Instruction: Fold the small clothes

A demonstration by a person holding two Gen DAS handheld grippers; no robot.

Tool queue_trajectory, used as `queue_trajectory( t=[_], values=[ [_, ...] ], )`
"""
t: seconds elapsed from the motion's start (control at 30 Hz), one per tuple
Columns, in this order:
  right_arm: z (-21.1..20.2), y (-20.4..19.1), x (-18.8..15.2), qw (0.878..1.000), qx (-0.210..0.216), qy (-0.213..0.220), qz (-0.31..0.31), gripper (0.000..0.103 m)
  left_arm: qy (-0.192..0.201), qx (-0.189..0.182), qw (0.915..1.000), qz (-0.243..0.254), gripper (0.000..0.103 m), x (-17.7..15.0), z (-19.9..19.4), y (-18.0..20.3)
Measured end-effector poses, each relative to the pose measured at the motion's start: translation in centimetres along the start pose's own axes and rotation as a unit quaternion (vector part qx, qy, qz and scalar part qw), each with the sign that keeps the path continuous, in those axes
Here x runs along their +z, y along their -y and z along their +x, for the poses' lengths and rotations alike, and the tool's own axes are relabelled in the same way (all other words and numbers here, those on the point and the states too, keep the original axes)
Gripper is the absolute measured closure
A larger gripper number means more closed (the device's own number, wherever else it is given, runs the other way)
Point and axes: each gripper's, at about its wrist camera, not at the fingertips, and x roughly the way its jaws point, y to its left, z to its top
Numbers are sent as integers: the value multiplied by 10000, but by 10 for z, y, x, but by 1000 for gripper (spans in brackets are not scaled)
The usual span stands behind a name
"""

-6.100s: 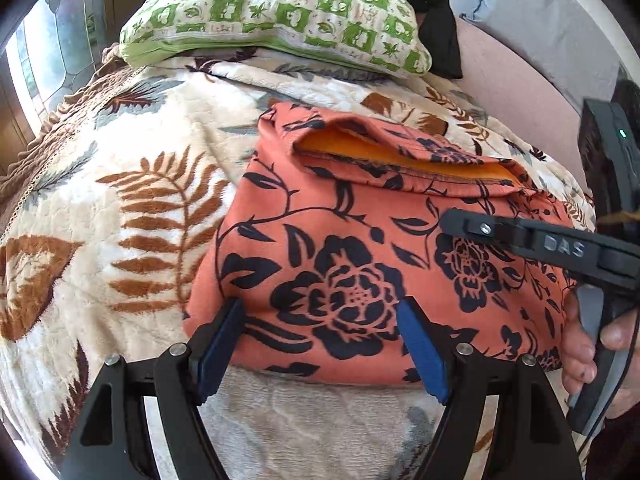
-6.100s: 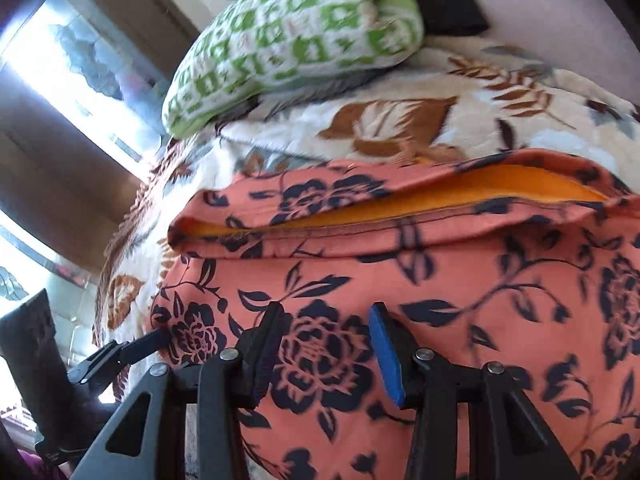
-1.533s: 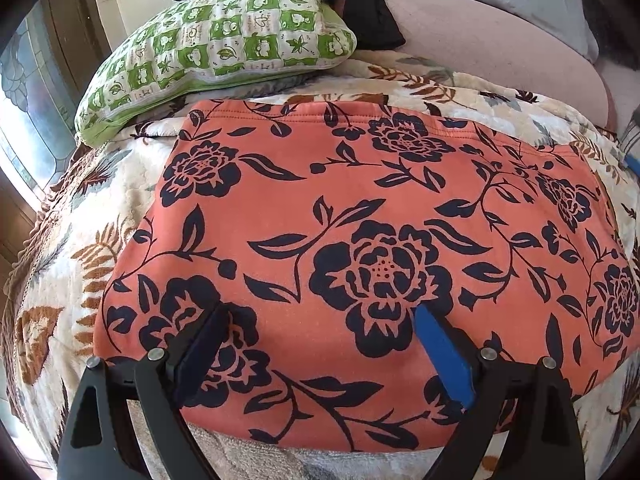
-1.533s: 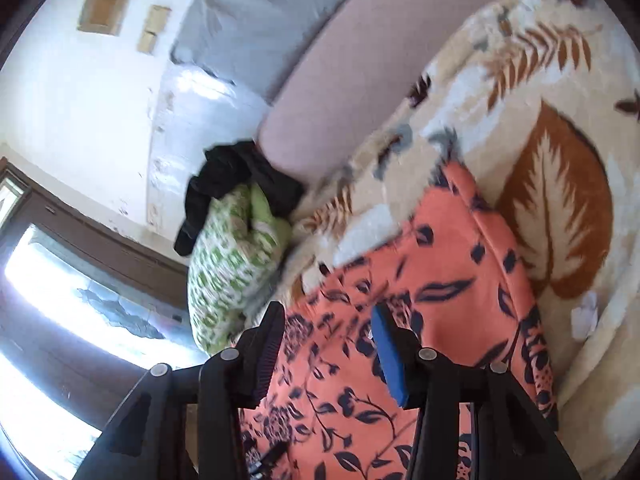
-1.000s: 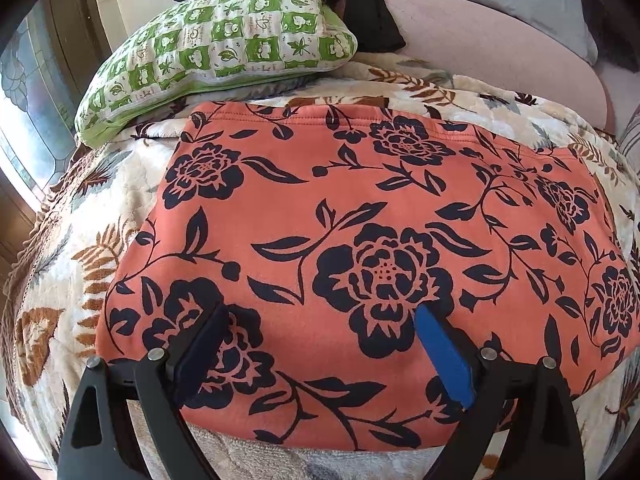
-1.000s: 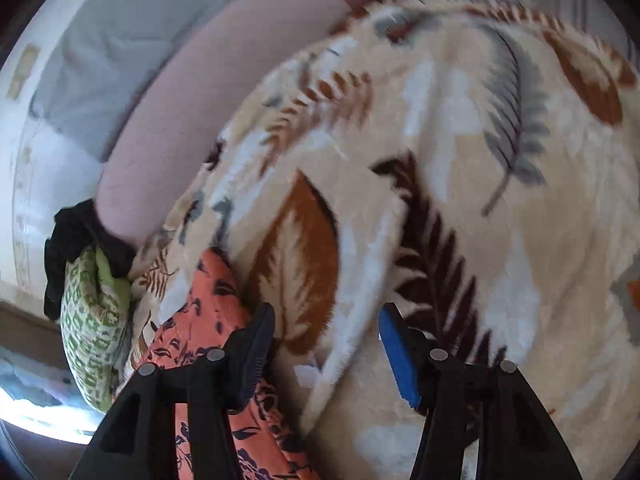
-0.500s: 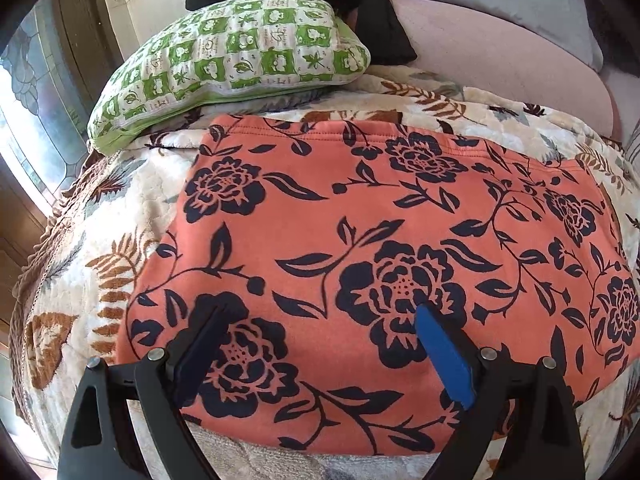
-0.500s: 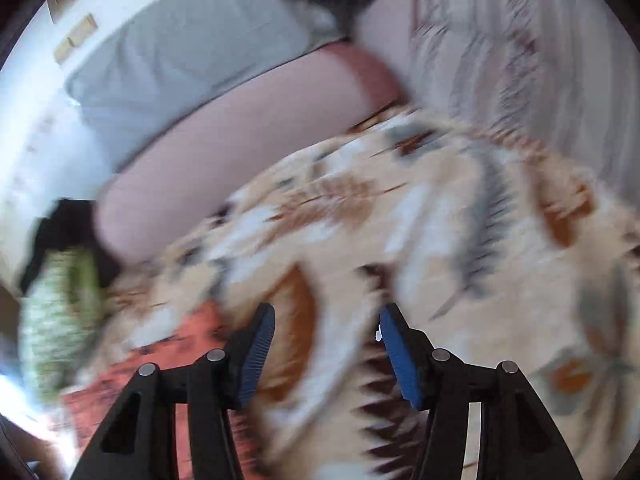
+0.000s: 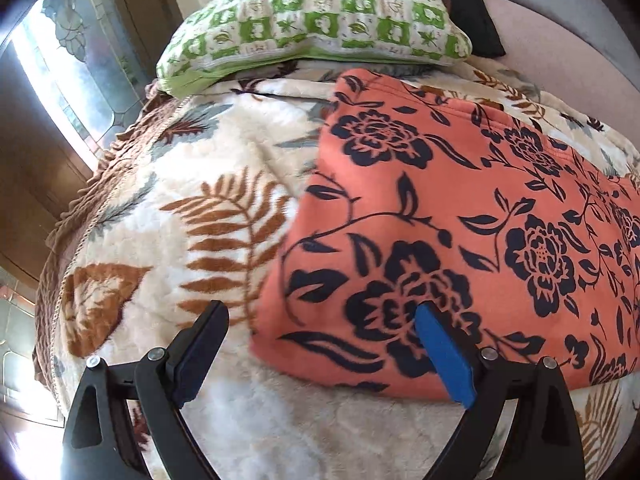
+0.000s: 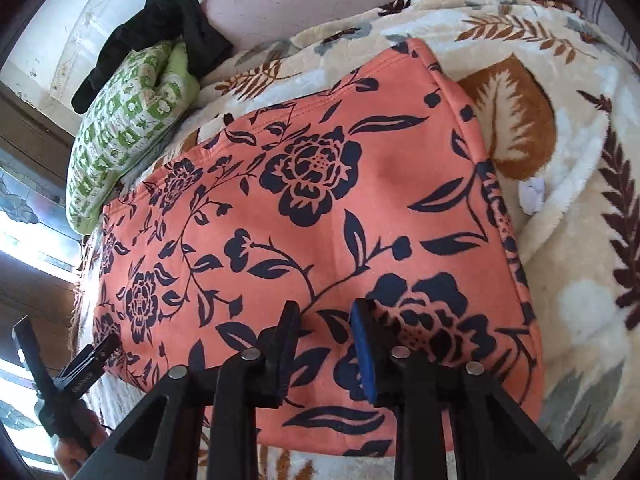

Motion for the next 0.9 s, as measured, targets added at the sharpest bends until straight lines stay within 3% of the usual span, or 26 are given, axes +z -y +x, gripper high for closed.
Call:
queue_trajectory(
  t=[0.2,0.27,0.33,0.37,0.4,0.5,0.6,0.7,0.77,0.9],
  values=[
    [-29,6,-41,9990,399,59,191,71,-253,-385,9939,-999,8,-18,-8,-65],
    [-33,13,-52,9968,702,-31,382,71,-357,-700,9884,-1298,8,-29,-7,-76],
    [-39,19,-60,9911,1162,-3,650,59,-494,-1166,9797,-1552,9,-37,-7,-81],
    [-41,22,-63,9877,1354,20,777,33,-525,-1383,9758,-1608,9,-38,-7,-80],
    [-42,23,-66,9845,1507,69,899,27,-496,-1535,9734,-1627,9,-39,-8,-77],
    [-43,32,-70,9740,1916,155,1203,27,-353,-1772,9703,-1606,11,-34,-9,-69],
    [-30,44,-69,9645,2033,53,1682,27,-454,-1997,9634,-1731,31,-27,4,-64],
    [-17,59,-69,9560,2010,32,2137,29,-356,-1949,9636,-1792,33,-19,12,-60],
    [-14,65,-67,9502,2115,95,2285,29,-301,-2194,9572,-1862,34,-11,16,-58],
    [-10,68,-61,9441,2174,446,2438,29,-265,-2244,9558,-1883,34,-3,25,-47]
  ],
)
